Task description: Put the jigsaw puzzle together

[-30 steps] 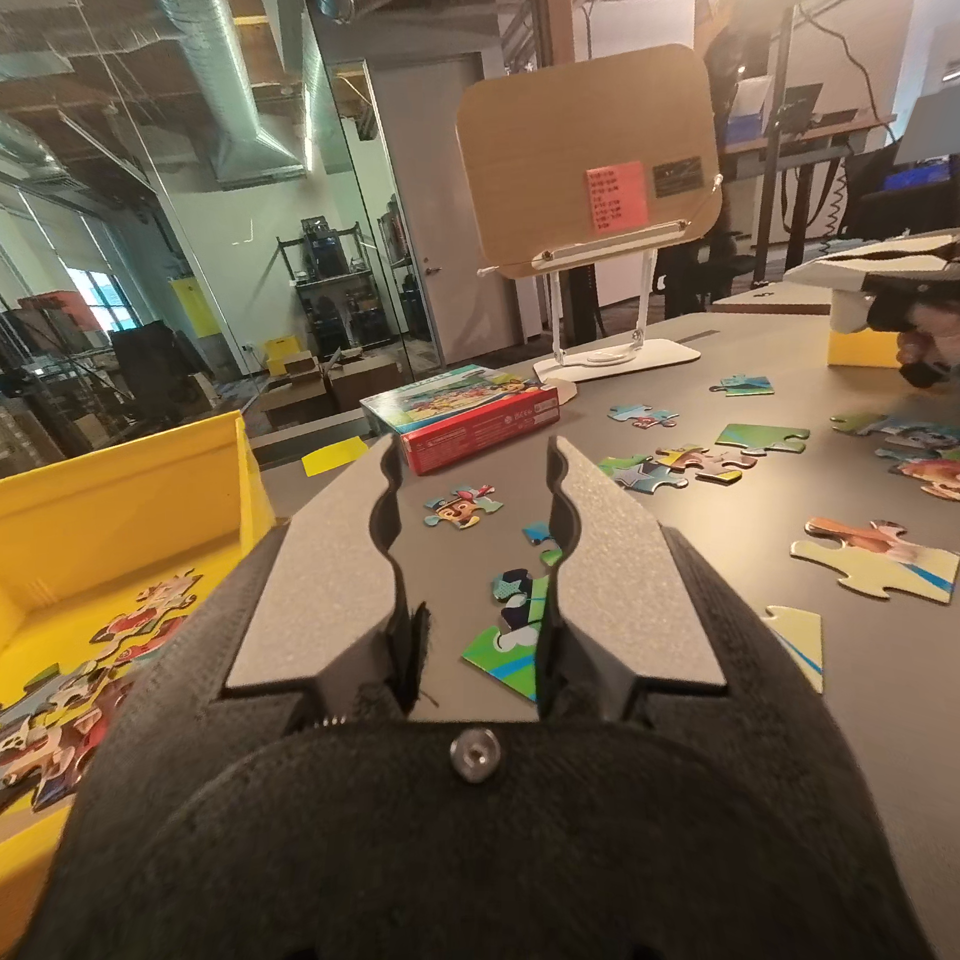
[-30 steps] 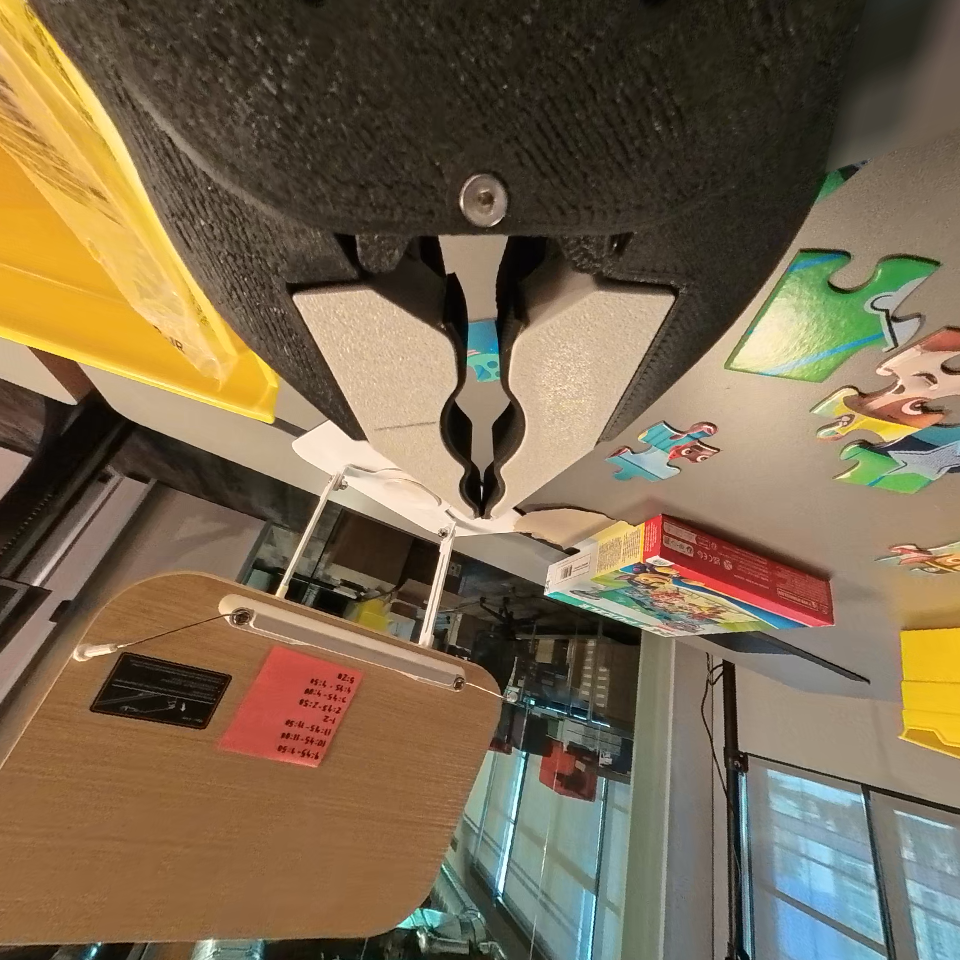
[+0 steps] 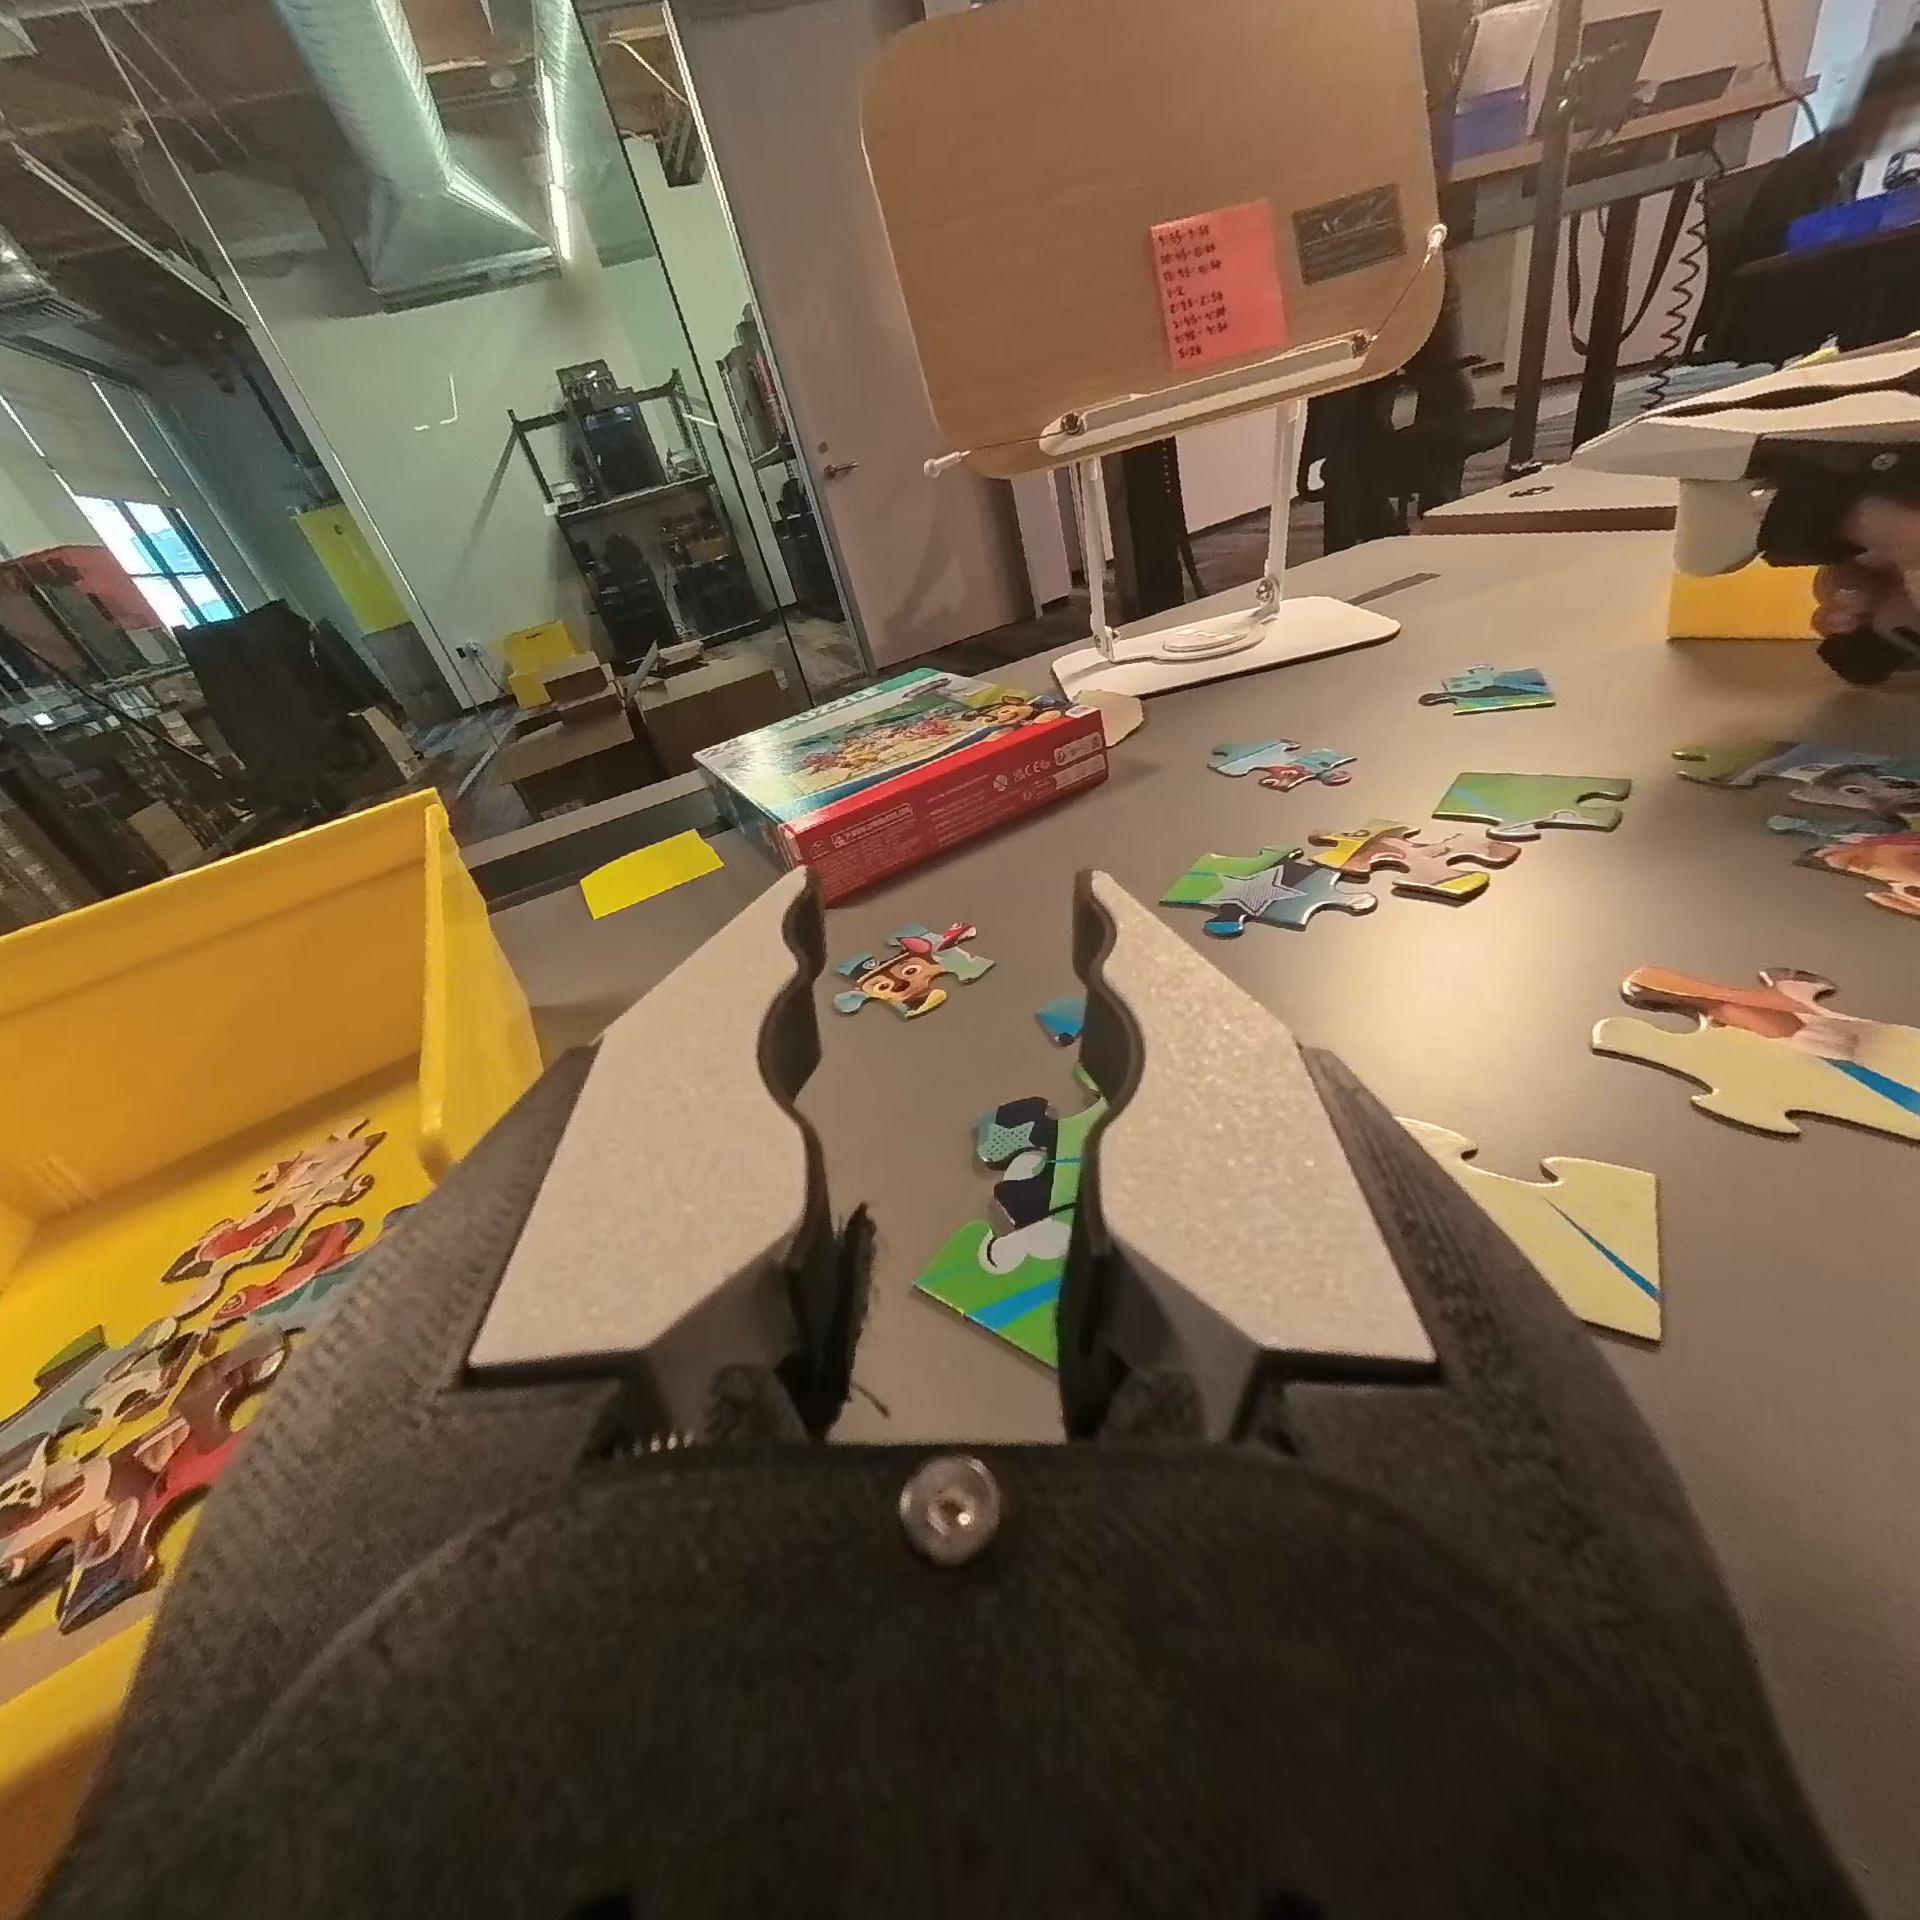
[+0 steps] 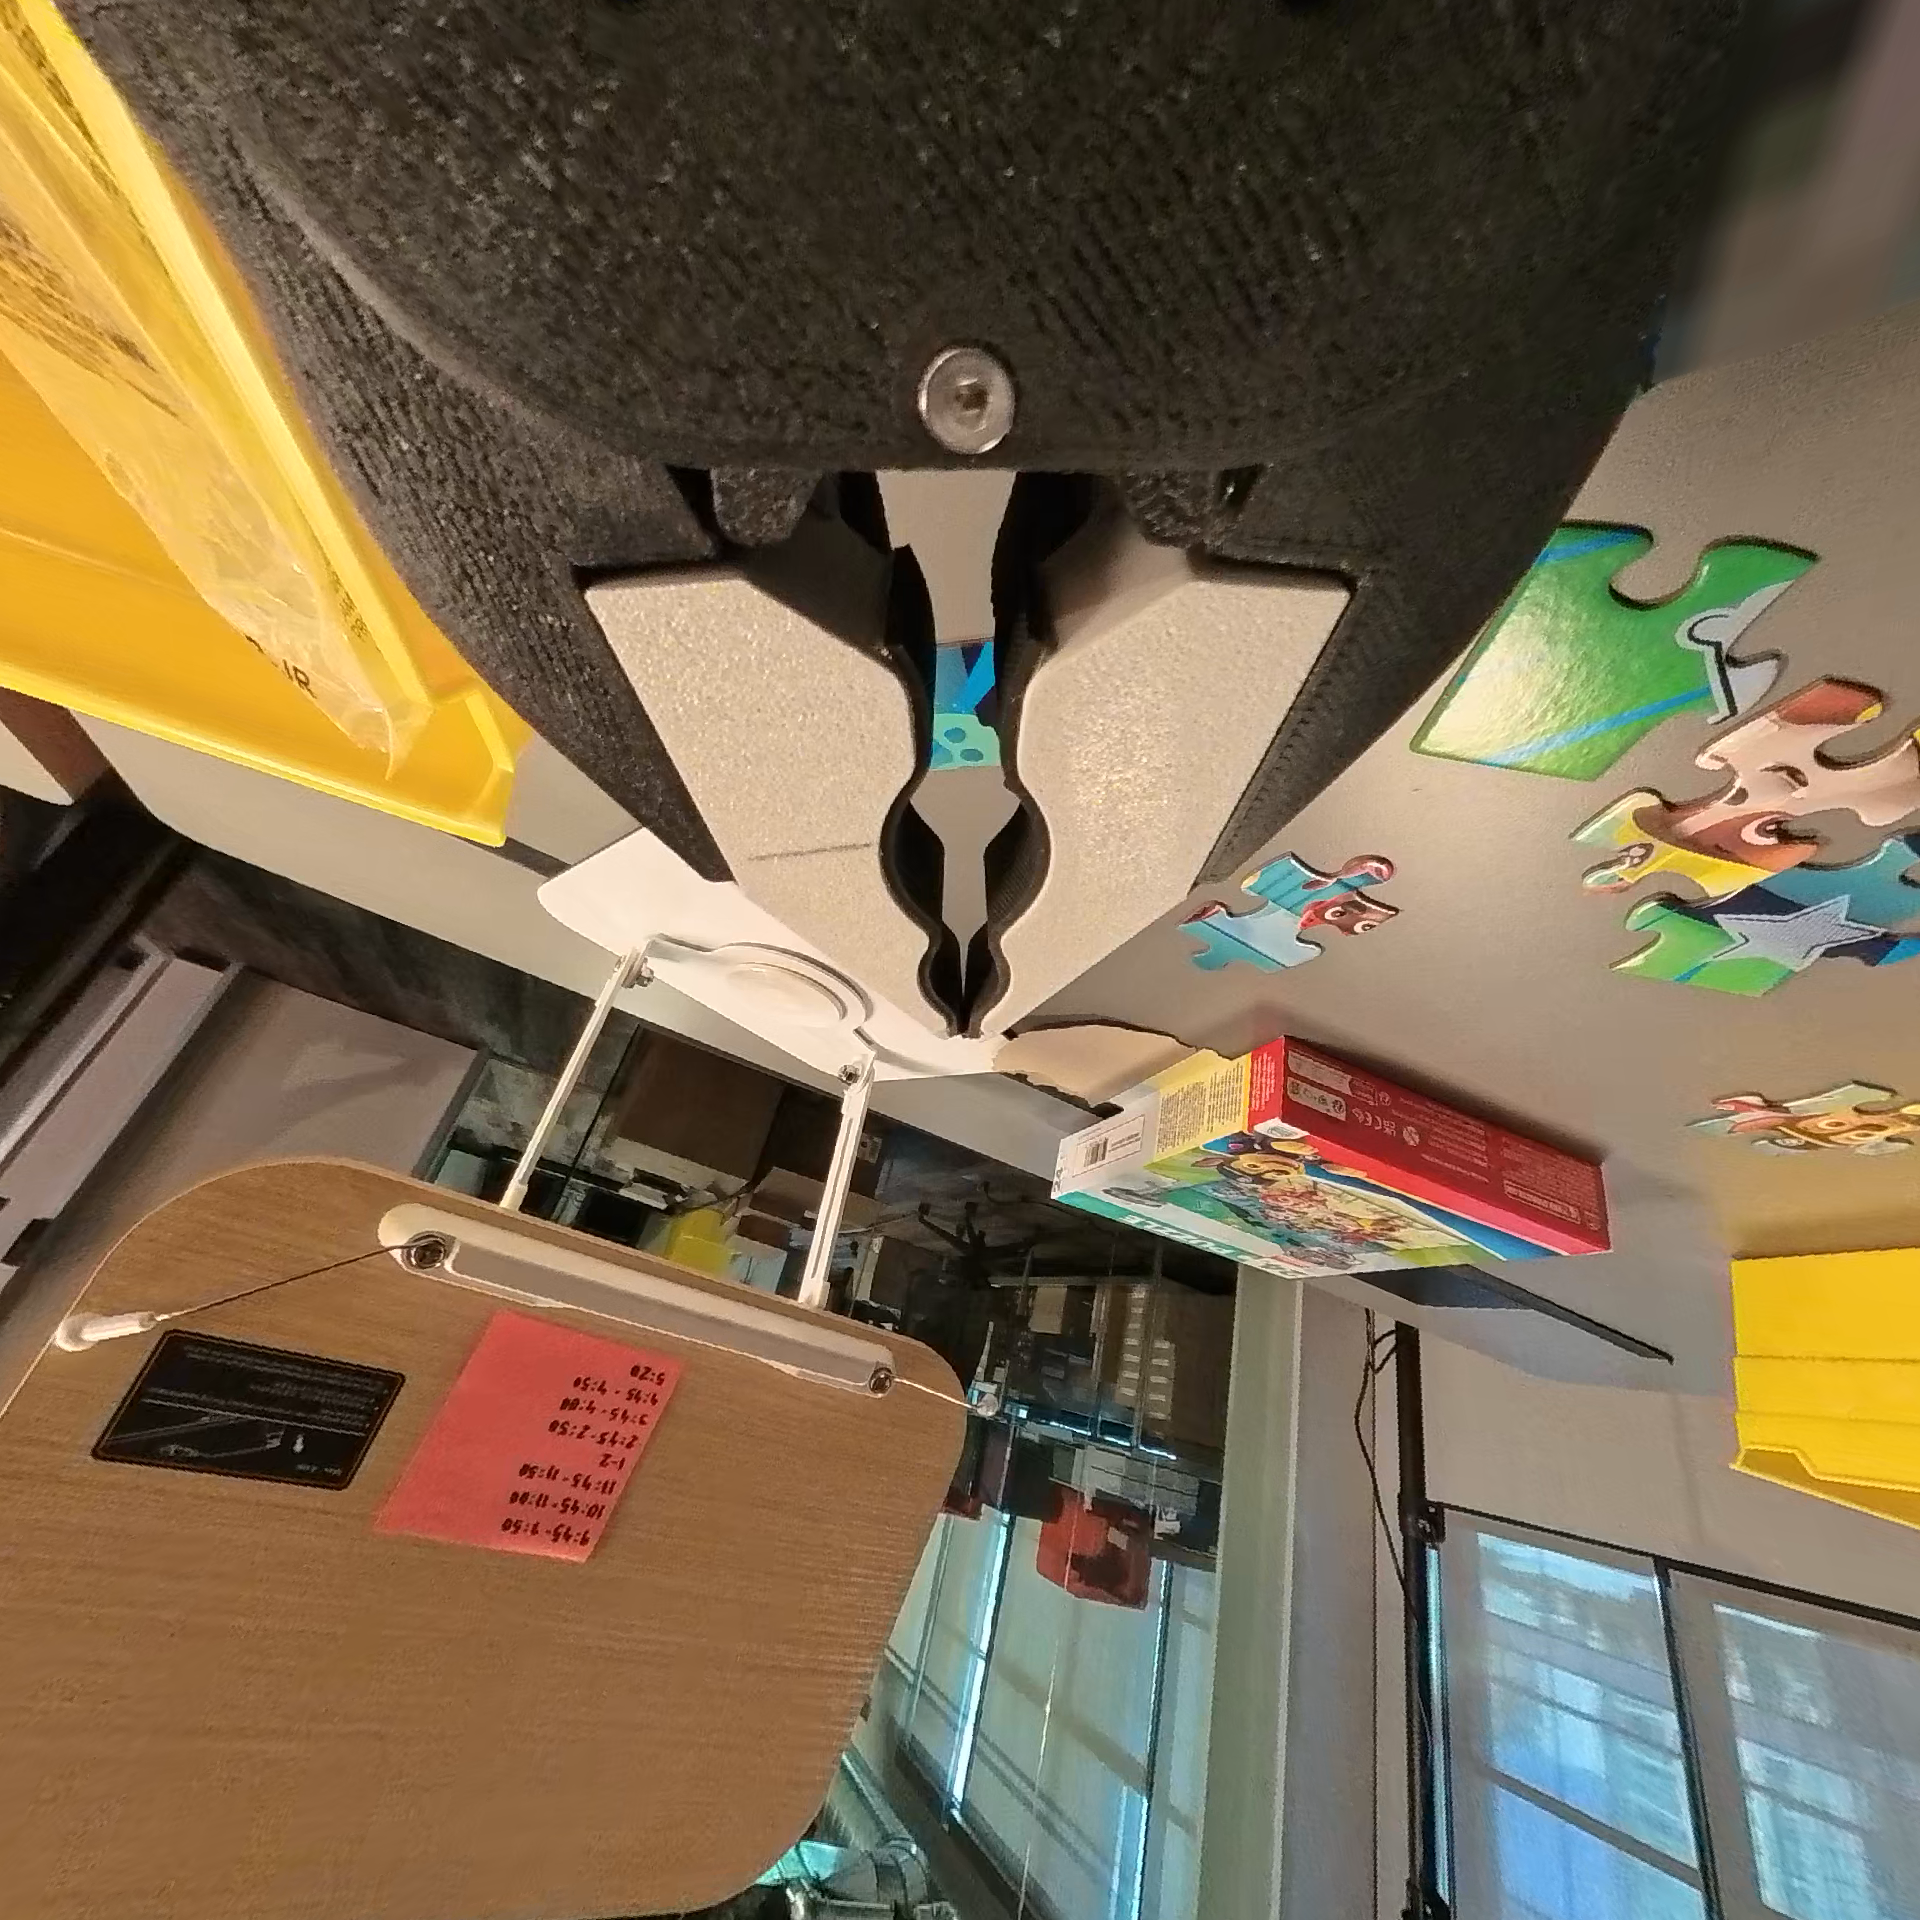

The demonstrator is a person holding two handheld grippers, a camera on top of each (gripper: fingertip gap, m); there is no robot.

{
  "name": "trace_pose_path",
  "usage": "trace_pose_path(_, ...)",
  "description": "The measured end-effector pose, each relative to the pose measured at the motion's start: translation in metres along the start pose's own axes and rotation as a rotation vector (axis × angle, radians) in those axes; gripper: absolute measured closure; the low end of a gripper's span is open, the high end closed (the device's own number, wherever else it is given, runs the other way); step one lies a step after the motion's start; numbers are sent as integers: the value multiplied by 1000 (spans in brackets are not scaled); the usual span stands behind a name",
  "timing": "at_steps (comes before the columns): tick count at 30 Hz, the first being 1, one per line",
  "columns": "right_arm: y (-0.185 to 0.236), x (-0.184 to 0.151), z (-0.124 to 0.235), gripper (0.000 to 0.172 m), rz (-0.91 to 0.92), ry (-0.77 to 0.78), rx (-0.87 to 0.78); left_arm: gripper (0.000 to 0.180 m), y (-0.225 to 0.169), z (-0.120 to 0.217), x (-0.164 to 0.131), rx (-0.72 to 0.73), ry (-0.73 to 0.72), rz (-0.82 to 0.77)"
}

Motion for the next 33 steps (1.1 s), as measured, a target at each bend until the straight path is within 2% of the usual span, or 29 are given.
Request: trace_pose_path(33, 0, 0, 0, 172, -5, -1, 1, 133, 1, -1, -1, 3, 4, 8)
Point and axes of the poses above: each gripper's, where its closed fingertips meet, z back along the fingers, x out of its top, y = z × x across the jaws, the point moved 1 cm from there along z, back along the fingers, and after that the axes turned 3 degrees about -z, right-handed, at the moved point
